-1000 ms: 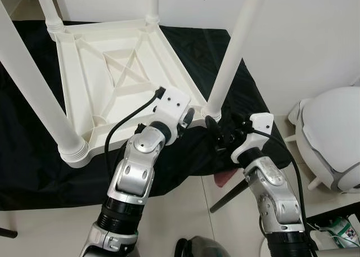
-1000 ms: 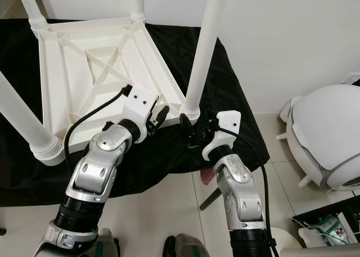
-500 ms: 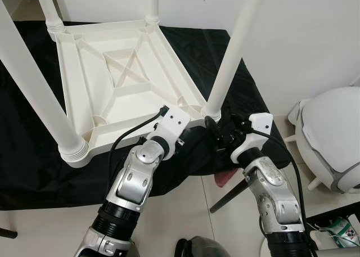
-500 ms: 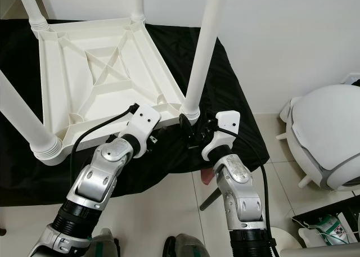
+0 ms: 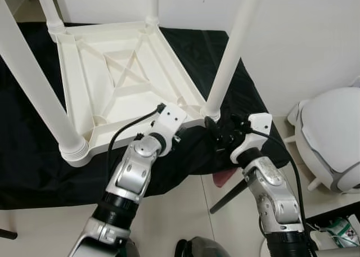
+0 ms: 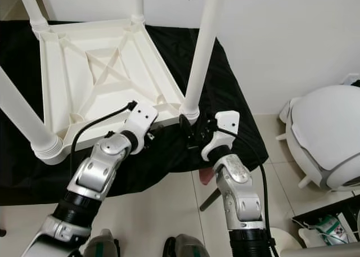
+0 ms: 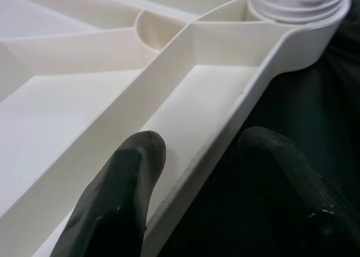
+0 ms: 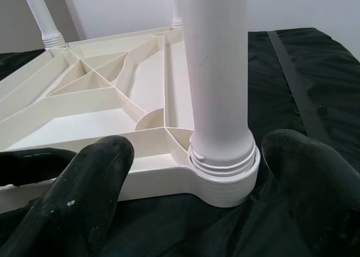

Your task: Building children table

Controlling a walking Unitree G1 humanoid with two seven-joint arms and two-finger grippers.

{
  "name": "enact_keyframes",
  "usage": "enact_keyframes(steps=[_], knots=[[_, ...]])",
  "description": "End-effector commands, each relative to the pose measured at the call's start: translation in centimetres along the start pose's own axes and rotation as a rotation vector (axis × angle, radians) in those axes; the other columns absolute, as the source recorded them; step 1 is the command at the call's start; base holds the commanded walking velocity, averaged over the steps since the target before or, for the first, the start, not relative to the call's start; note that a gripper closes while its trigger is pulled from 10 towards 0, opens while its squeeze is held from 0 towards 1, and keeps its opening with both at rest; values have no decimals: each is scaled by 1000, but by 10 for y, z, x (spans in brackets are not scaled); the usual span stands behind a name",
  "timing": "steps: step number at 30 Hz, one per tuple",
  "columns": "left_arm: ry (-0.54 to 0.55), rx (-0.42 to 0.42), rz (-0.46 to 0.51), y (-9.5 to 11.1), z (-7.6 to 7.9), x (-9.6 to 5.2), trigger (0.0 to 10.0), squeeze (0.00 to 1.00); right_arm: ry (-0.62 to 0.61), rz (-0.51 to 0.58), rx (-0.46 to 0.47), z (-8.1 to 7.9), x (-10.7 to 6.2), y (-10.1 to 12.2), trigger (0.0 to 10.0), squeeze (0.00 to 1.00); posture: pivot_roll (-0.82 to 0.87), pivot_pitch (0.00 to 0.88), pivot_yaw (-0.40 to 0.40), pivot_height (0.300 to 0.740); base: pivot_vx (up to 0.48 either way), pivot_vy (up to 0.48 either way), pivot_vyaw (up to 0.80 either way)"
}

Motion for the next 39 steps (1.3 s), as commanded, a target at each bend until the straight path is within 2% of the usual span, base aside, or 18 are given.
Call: enact_keyframes(steps=[1, 5, 9, 14, 15, 16, 17, 21, 30, 31, 38, 39], knots=[[153, -5, -50, -9, -16, 2, 10000, 0, -6, -3, -6, 1, 2, -1, 10000, 0, -18, 17, -77, 740, 0, 0, 0], [176, -4, -61, -7, -23, 5, 10000, 0, -5, -2, -7, 1, 2, -1, 10000, 0, -20, 11, -79, 740, 0, 0, 0], [165, 16, -100, -13, -22, 8, 10000, 0, -5, -1, -9, 1, 3, 0, 10000, 0, -20, 11, -79, 740, 0, 0, 0], [171, -5, -147, -22, -25, 9, 10000, 0, -11, 0, -13, 3, 3, 0, 10000, 0, -26, 18, -75, 740, 0, 0, 0], [179, -15, -162, -25, -27, 9, 7843, 0, -13, 0, -14, 3, 3, 0, 10000, 0, -26, 18, -75, 740, 0, 0, 0], [193, -34, -170, -26, -30, 8, 235, 0, -15, 0, -15, 4, 3, 0, 10000, 0, -27, 21, -74, 740, 0, 0, 0], [208, -44, -176, -27, -34, 8, 0, 0, -16, 0, -14, 4, 3, 0, 10000, 0, -27, 21, -74, 740, 0, 0, 0], [254, -68, -193, -33, -45, 5, 0, 0, -22, 2, -15, 4, 4, 1, 10000, 0, -26, 23, -72, 740, 0, 0, 0], [290, -66, -219, -41, -55, 0, 0, 0, -28, 3, -13, 5, 4, 1, 10000, 0, -23, 33, -74, 740, 0, 0, 0], [314, -59, -227, -43, -62, -2, 0, 0, -31, 4, -11, 5, 4, 1, 10000, 0, -23, 33, -74, 740, 0, 0, 0], [332, -49, -221, -41, -69, -2, 0, 0, -32, 4, -10, 4, 5, 1, 10000, 0, -20, 37, -74, 740, 0, 0, 0], [343, -45, -207, -38, -72, -1, 5412, 0, -34, 4, -11, 5, 5, 1, 10000, 0, -21, 41, -73, 740, 0, 0, 0]])
Point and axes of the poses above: a point about 5 cm out from each wrist's last joint towards the gripper, its own x axis pointing out of the wrist towards the gripper, its own y axis along the axis of the wrist's last joint, z = x × y, the point moved 5 cm from there along x, pointing out of the wrist towards the gripper
